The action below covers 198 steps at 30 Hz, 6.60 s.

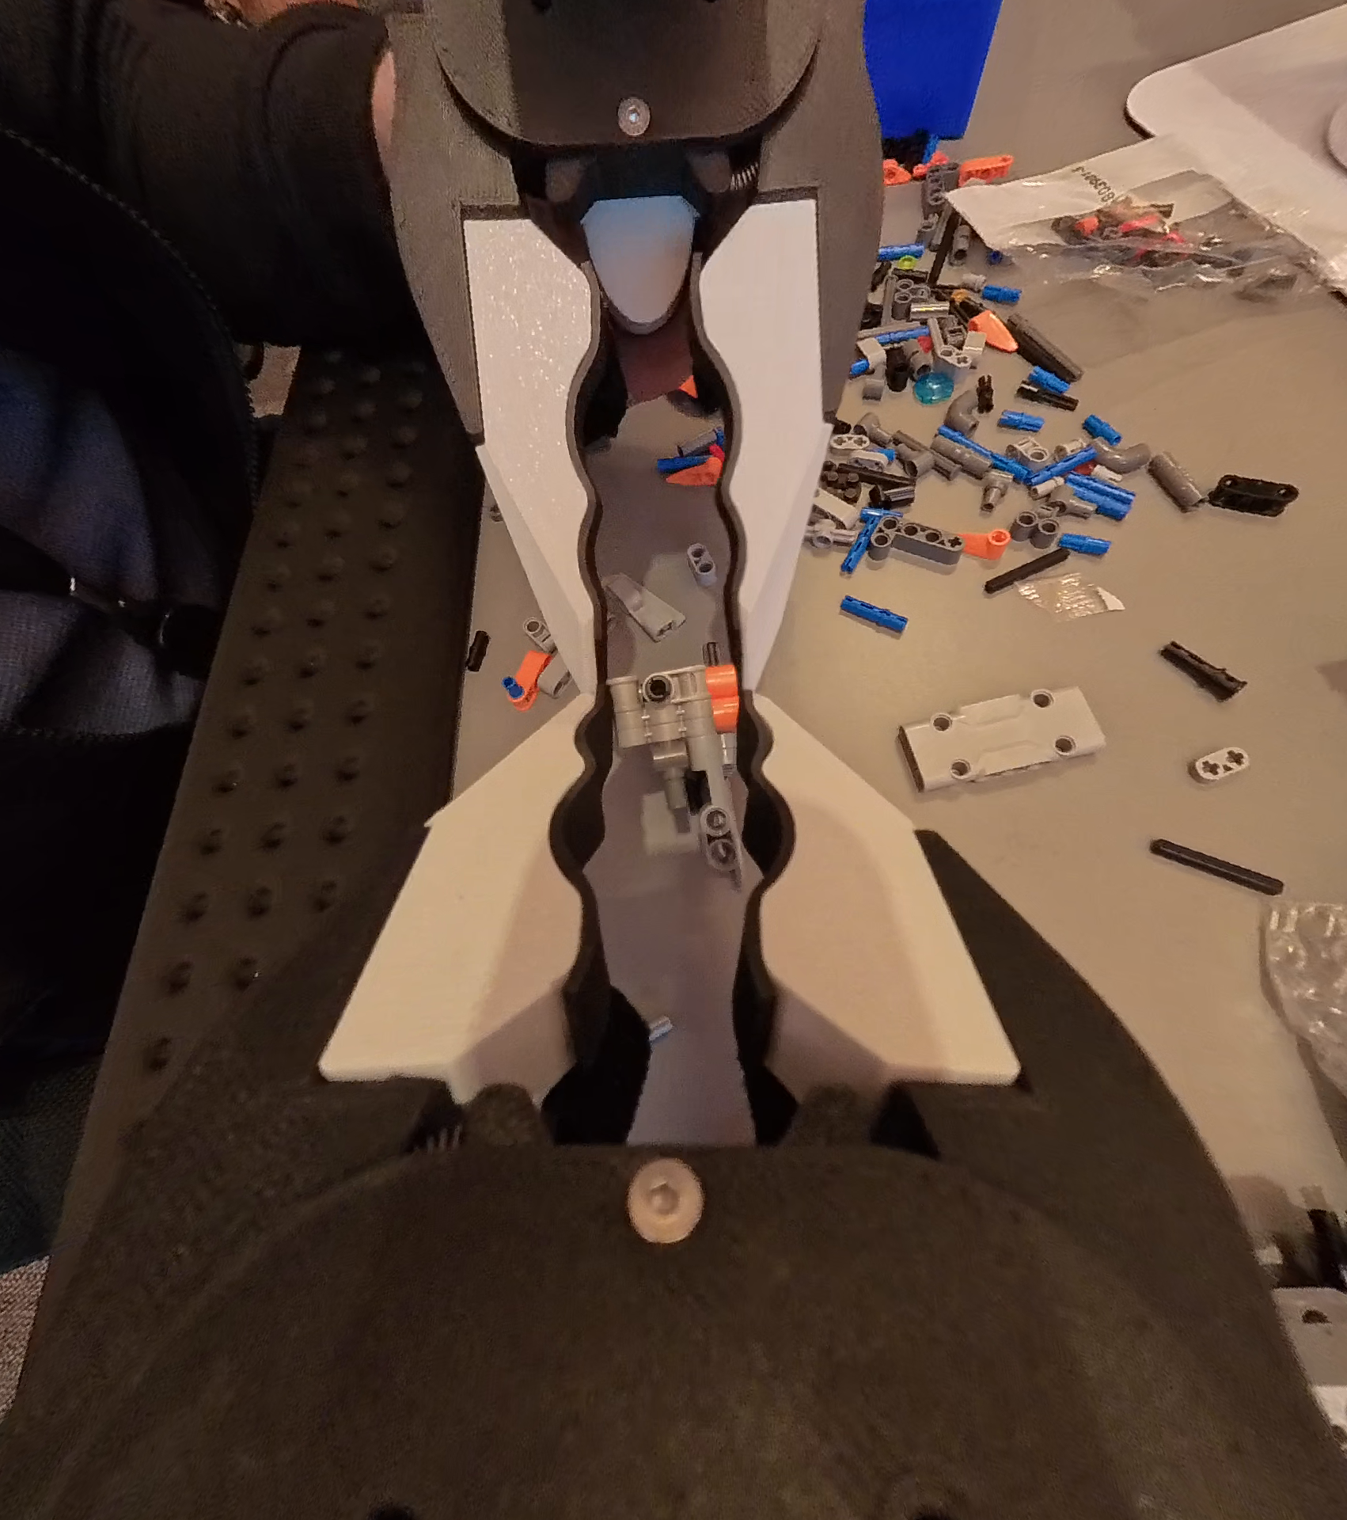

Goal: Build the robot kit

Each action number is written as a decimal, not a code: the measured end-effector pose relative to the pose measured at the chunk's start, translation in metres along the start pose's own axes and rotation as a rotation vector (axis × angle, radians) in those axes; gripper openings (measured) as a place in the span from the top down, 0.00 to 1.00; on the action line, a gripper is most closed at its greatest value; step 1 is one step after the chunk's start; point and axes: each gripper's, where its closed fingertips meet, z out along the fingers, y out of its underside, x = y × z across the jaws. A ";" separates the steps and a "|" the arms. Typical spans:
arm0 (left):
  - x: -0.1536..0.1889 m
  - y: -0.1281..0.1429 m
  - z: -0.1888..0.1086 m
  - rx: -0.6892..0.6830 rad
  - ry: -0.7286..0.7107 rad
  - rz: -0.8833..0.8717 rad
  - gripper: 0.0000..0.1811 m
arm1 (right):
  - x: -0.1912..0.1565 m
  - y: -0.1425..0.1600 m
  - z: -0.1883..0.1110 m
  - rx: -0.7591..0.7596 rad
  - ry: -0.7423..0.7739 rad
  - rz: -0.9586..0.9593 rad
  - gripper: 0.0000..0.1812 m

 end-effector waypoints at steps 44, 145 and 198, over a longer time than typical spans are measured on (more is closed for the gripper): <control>-0.002 0.003 0.000 -0.027 -0.037 0.017 0.90 | -0.003 0.000 0.003 -0.009 -0.025 0.005 0.85; -0.008 -0.003 -0.010 -0.014 -0.079 0.061 0.85 | -0.001 -0.004 -0.002 -0.025 0.014 -0.032 0.88; -0.014 -0.058 -0.084 0.530 0.143 -0.249 0.88 | 0.034 -0.097 -0.057 0.402 0.546 -0.162 0.80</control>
